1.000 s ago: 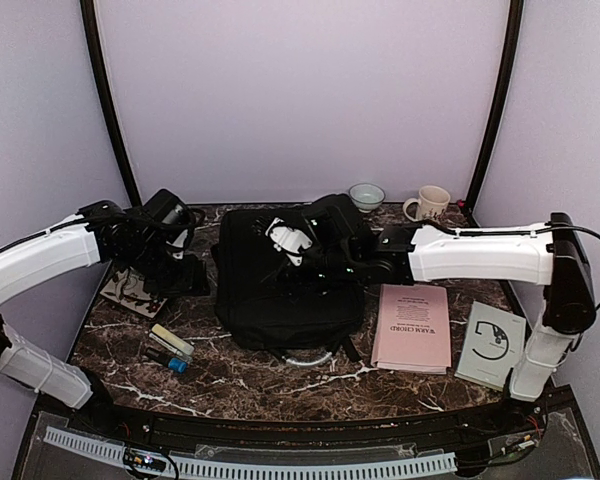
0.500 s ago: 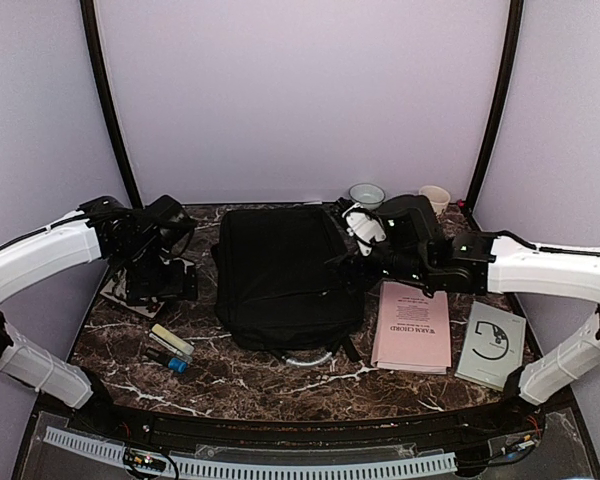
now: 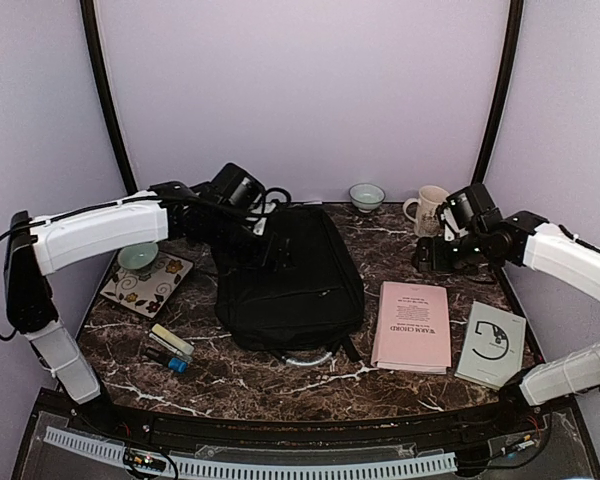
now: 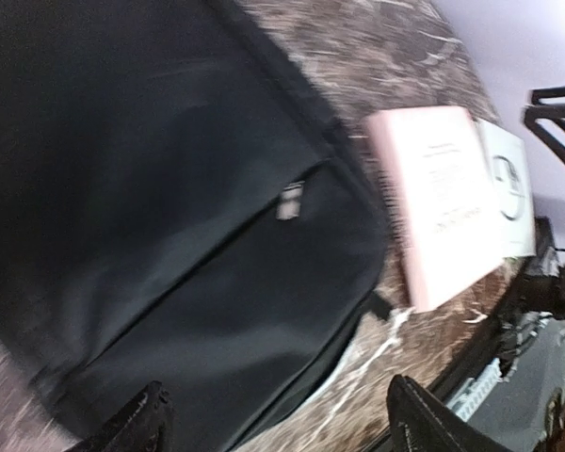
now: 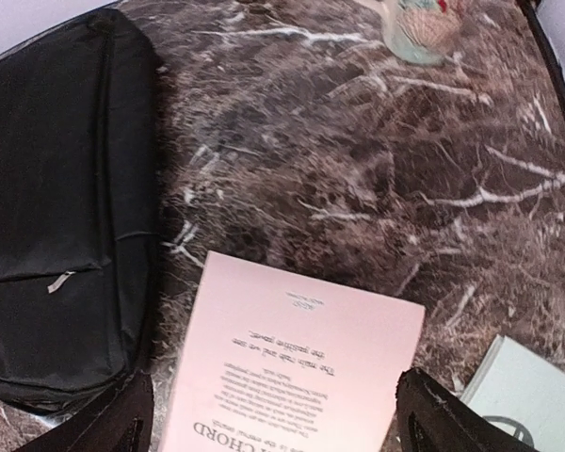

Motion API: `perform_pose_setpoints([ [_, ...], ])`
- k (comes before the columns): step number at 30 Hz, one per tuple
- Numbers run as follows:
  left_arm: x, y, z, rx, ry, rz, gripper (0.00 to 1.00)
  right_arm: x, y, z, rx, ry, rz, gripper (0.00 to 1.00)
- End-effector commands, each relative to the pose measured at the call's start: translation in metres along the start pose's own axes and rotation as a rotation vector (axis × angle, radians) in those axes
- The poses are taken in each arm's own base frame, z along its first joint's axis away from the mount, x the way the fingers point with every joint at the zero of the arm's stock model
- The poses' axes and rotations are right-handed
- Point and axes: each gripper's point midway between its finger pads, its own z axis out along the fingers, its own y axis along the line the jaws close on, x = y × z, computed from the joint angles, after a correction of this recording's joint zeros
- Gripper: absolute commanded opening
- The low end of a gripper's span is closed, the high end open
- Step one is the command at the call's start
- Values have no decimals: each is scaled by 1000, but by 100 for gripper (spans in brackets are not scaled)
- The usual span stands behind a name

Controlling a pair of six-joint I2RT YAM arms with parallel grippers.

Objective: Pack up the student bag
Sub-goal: Grab the book from the center of the board.

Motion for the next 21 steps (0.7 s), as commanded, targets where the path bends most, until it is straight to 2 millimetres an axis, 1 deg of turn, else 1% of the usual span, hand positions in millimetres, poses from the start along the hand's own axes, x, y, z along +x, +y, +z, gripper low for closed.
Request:
perform_pose_setpoints([
  [1,-5,-72,41,272,34,125,79,42,-31,-5,-55,164,187,90],
  [3,-2,-86,65,314,70,108,78,52,-49,-3,-57,201,245,91],
  [5,-2,-102,83,368,97,77,77,66,-63,2,-62,249,308,92],
  [6,-4,-111,89,398,100,64,77,72,-65,5,-83,268,335,92],
  [9,-5,-135,110,483,118,39,77,81,-62,12,-159,291,382,91],
  [10,0,-138,123,490,145,28,76,83,-62,14,-174,295,393,90],
  [14,5,-149,151,524,206,12,77,97,-61,25,-227,323,427,88],
  [16,10,-151,165,530,246,5,77,104,-60,32,-244,338,439,86],
  [21,18,-157,194,527,316,-1,76,112,-64,46,-233,364,460,74],
])
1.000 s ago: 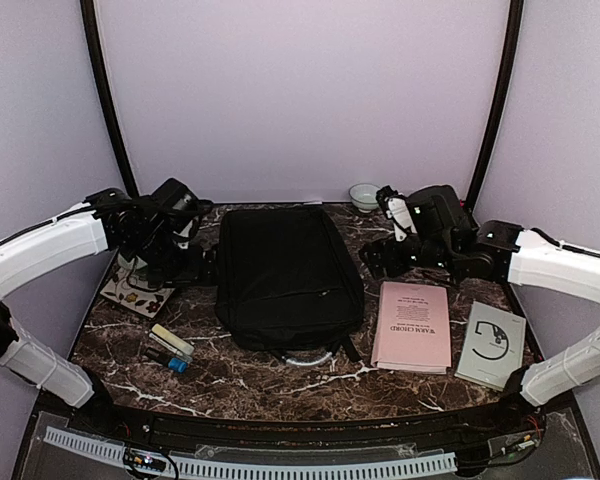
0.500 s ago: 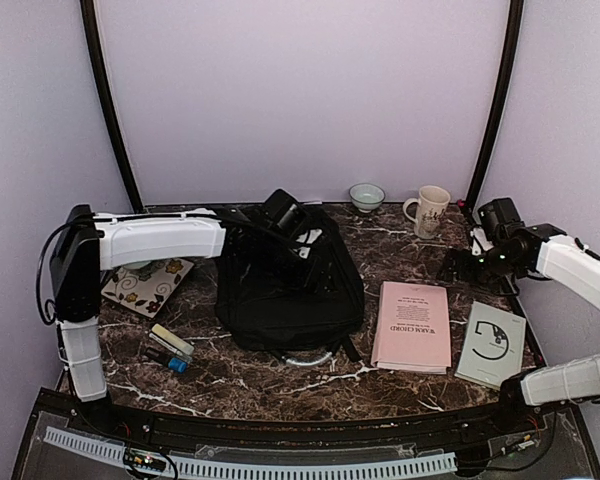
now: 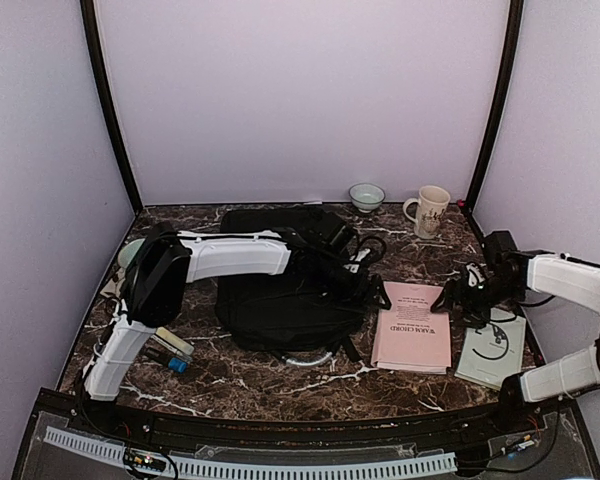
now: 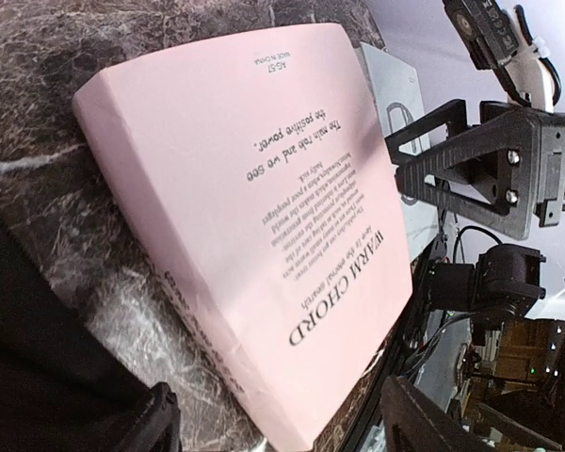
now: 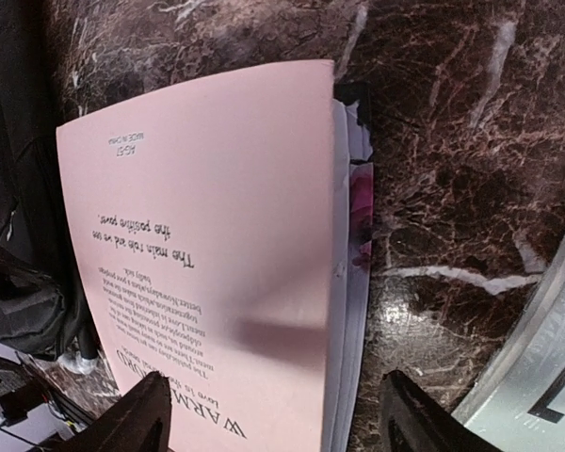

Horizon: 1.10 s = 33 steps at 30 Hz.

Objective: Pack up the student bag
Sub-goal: Grab the book from the center of the board.

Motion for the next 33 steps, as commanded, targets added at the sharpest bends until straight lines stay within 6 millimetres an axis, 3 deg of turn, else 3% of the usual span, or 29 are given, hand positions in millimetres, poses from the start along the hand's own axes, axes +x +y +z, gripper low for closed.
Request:
perform_pose_setpoints([
  [1,4,-13,14,41,64,-12,76,-7,4,12,-52,-4,12,72],
  [5,11,-3,33,24,107,-51,76,9,-6,36,-71,58,86,61],
  [9,24,17,48,2,148,-99,76,17,-12,45,-88,58,125,48],
  [15,33,21,57,23,184,-114,75,7,2,36,-140,9,93,3],
  [17,30,16,52,25,174,-101,75,2,7,28,-148,-15,75,0],
  [24,8,-14,13,-5,95,-46,76,-11,26,-5,-165,-78,9,0],
  [27,-7,-31,-15,-24,36,-23,78,-16,38,-23,-183,-106,-19,0],
  [33,-34,-60,-81,-49,-94,-2,83,-32,83,-72,-324,-206,-101,0],
])
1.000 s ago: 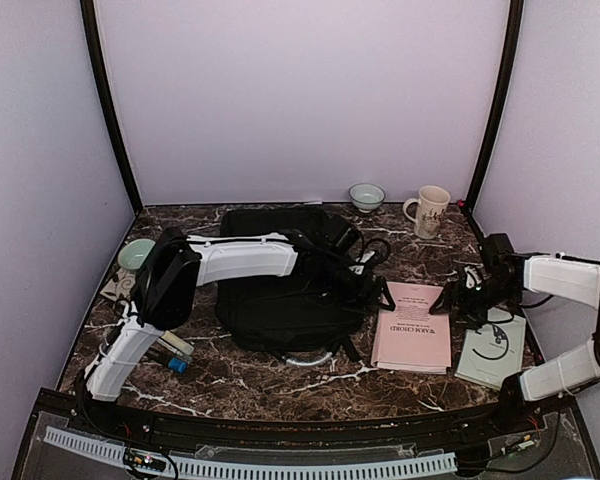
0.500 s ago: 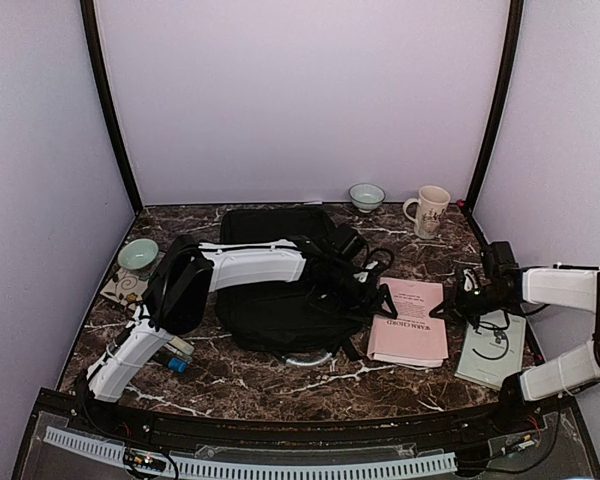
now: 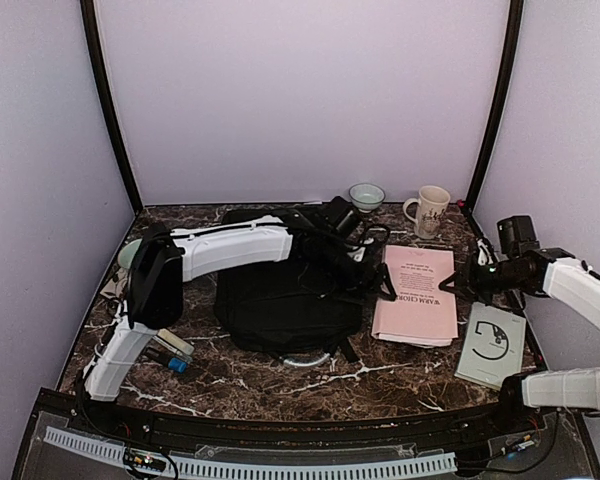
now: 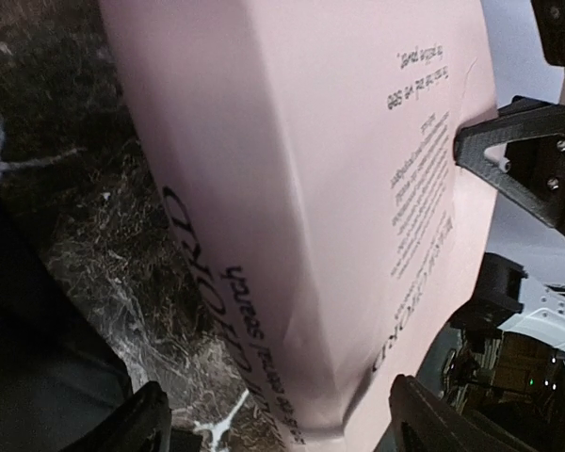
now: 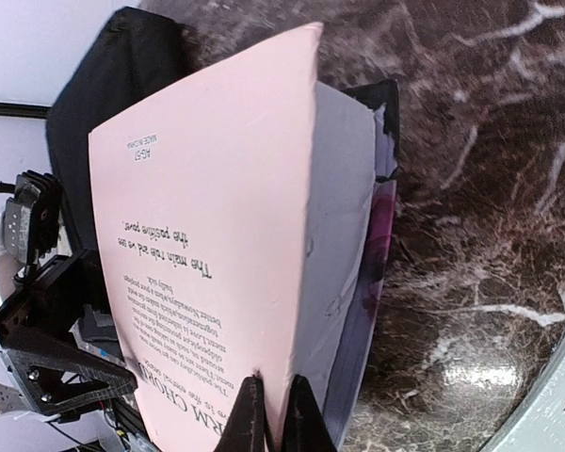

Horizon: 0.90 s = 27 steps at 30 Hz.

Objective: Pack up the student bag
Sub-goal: Grab the book from the center of the board, then pass from the right arm to the left

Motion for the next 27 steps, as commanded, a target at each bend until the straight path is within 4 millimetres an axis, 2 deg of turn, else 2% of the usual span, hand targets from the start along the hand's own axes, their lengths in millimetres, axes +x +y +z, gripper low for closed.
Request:
perform_pose_setpoints([
  [1,-26,-49,-90,11,-153,52,83,-21,50,-30,-139,-70,-92,0],
  [5,-34,-77,-122,128,-187,93,84,-29,84,-46,-269,-95,-146,0],
  [8,-35,-91,-135,224,-190,126,81,-33,111,-55,-392,-101,-177,0],
  [14,-46,-87,-142,235,-220,109,79,-34,159,-74,-559,-111,-271,0],
  [18,-52,-93,-144,265,-243,102,76,-25,177,-78,-603,-77,-334,0],
  [19,-53,-93,-144,267,-246,99,73,-24,179,-77,-606,-71,-346,0],
  [23,-56,-98,-148,277,-256,92,43,-23,182,-76,-611,-64,-373,0],
  [25,-57,-103,-153,286,-268,94,31,-23,183,-73,-592,-63,-390,0],
  [26,-59,-105,-156,285,-278,92,27,-24,184,-71,-585,-58,-387,1],
  [27,-61,-106,-159,280,-291,89,23,-26,184,-70,-583,-57,-382,9],
])
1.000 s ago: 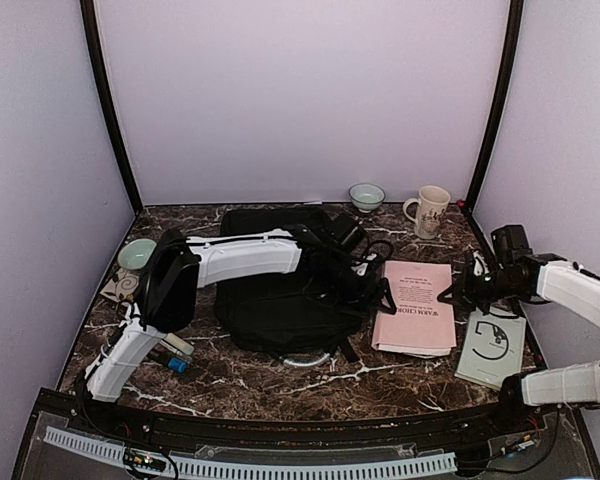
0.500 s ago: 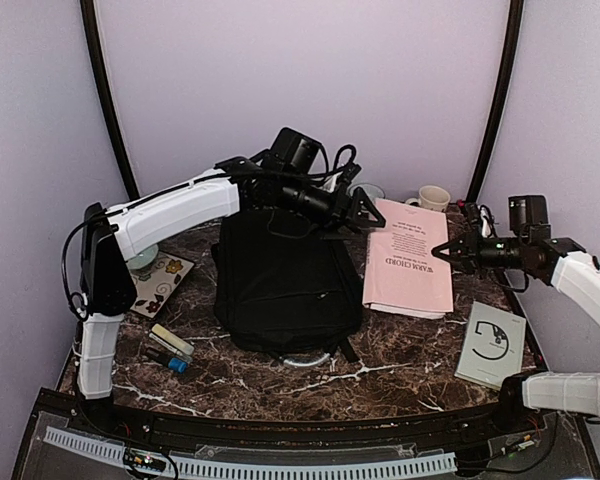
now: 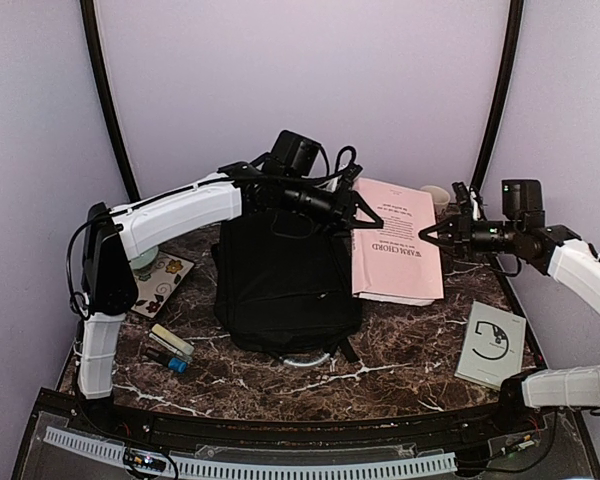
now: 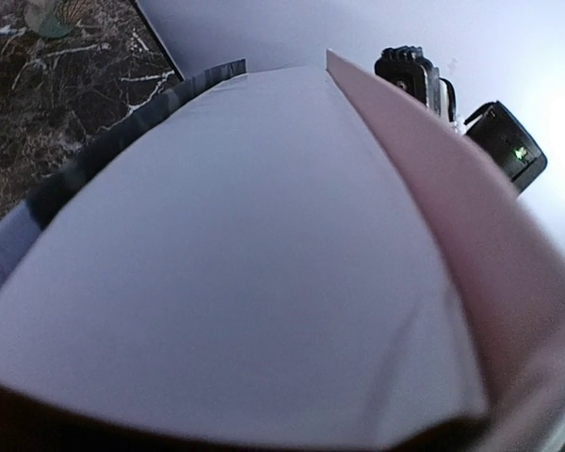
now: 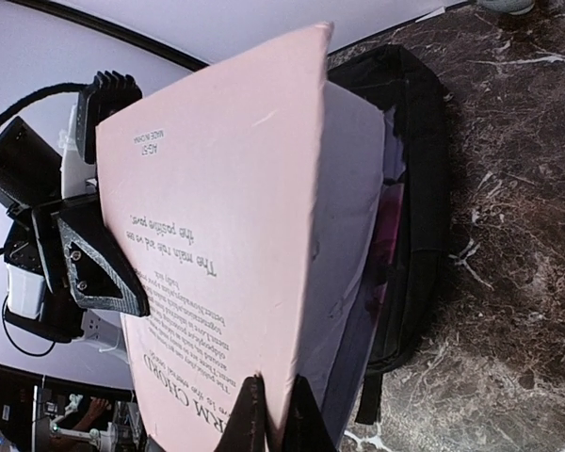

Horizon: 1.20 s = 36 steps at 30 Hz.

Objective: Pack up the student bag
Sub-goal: Pass from the right arm to the left, then pass from the left arm to the right

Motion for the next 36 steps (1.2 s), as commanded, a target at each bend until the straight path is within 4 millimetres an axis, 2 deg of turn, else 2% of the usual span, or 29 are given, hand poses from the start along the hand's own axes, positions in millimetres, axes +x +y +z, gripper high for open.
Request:
perform_pose_setpoints([
  [1,-15,-21,-15,5,-69,17,22,-13,43,0,-117,5,-130,21],
  [5,-26,-36,-29,10,-131,18,19,-24,52,1,-133,0,-102,93],
  [6,-31,-41,-34,13,-152,20,18,-27,55,0,-139,-4,-98,99],
  [9,-44,-54,-53,21,-228,28,18,-37,67,-2,-161,-18,-88,100],
  [12,-62,-69,-80,66,-330,23,18,-42,74,-2,-203,-26,-39,100],
  [16,-87,-82,-119,163,-470,36,18,-44,68,2,-202,-29,37,100],
  [18,-92,-80,-128,189,-485,24,18,-48,64,5,-195,-45,77,100],
  [21,-93,-76,-133,191,-493,37,18,-52,62,8,-217,-62,124,100],
  [25,-93,-83,-136,243,-513,51,19,-56,69,11,-276,-61,158,100],
  [33,-93,-92,-145,312,-559,48,19,-64,98,12,-426,-97,178,100],
  [36,-92,-94,-147,327,-565,47,18,-66,111,15,-468,-99,170,92],
])
